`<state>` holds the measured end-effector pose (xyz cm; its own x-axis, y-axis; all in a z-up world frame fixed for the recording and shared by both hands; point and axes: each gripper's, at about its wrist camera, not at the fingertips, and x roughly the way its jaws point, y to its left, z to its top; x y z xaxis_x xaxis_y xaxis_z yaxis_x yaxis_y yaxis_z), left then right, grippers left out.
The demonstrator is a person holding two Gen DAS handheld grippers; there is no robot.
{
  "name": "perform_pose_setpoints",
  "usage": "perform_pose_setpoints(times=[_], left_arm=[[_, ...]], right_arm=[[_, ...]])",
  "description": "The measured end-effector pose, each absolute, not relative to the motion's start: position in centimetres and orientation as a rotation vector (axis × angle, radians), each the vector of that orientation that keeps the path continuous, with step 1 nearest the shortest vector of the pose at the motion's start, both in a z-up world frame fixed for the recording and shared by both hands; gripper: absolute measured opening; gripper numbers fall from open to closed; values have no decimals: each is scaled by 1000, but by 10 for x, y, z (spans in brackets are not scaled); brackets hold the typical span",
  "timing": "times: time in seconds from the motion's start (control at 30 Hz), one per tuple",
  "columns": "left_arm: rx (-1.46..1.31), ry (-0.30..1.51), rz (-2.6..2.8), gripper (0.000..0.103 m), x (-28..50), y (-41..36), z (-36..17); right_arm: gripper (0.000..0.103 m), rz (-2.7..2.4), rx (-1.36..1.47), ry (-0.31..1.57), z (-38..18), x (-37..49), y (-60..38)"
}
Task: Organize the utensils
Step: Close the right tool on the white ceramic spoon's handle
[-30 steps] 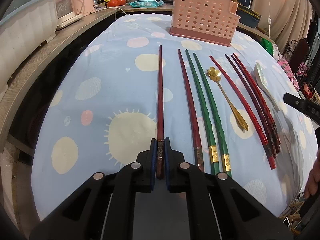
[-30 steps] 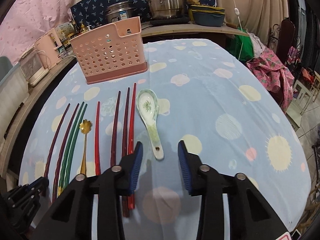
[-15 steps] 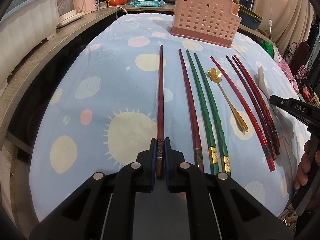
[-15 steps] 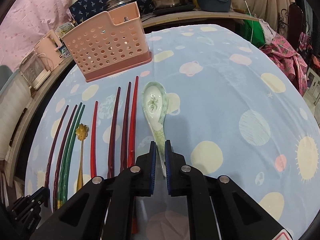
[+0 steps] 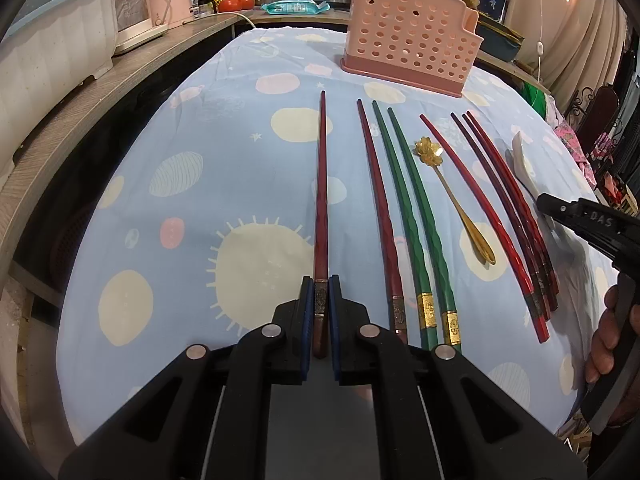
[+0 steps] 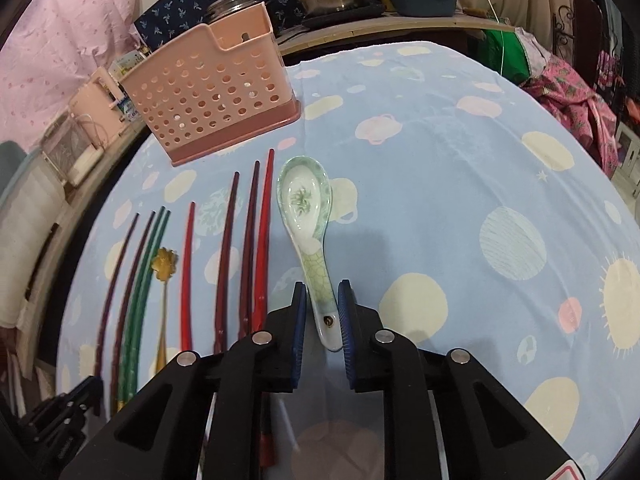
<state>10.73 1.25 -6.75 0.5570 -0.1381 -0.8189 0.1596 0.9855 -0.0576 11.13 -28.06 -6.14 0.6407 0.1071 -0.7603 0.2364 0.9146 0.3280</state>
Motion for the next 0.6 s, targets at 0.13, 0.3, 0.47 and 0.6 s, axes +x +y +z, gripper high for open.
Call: perform_pose_setpoints(times=[0.13, 0.3, 0.47, 0.6], left_arm=[[21, 965, -178, 7, 107, 13, -67], [20, 964, -179, 7, 107, 13, -68], [18, 963, -181, 7, 107, 14, -68], [24, 954, -180, 7, 106, 13, -68]], right_arm=[[17, -75, 475, 856, -57, 108, -289], [17, -51, 500, 884, -66, 115, -290], [17, -51, 477, 887, -68, 115, -284], [15, -53, 465, 879, -69, 113, -284]])
